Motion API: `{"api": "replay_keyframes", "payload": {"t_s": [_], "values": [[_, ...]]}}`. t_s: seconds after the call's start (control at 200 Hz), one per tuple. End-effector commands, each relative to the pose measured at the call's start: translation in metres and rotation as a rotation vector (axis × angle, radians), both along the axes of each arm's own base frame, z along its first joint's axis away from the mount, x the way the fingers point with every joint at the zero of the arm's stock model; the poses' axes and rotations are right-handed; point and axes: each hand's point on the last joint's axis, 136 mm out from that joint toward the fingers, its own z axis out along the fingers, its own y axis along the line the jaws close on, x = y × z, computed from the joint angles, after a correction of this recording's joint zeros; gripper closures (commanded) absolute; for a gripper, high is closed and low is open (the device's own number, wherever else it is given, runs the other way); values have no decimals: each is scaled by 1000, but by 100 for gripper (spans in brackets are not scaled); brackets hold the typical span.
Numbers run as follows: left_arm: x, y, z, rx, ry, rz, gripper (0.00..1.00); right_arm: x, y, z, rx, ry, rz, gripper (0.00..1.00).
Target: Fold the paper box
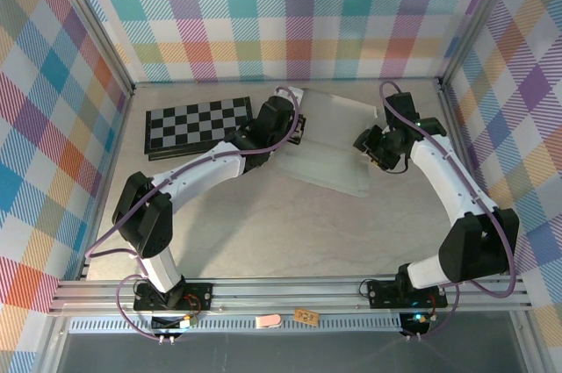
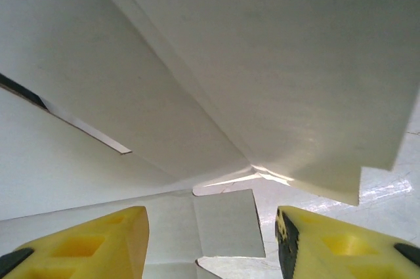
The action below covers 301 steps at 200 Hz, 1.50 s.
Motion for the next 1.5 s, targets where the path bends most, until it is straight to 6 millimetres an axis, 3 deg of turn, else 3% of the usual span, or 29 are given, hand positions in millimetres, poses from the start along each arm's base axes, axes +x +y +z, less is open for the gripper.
{"api": "replay_keyframes", "payload": {"t_s": [0.0, 0.405, 0.62, 0.925, 1.5], "values": [[6, -5, 25, -46, -50, -17, 100, -1, 0, -3, -2, 0, 13, 47], [6, -6, 24, -50, -43, -21, 100, 14, 10, 13, 68, -48, -1, 65], [5, -7, 24, -60, -40, -23, 100, 14, 16, 13, 102, -53, 4, 67], [5, -8, 24, -72, -31, -20, 100, 27, 39, 22, 165, -78, 35, 68], [6, -6, 26, -83, -29, -2, 100, 24, 71, 7, 192, -35, 87, 69]]}}
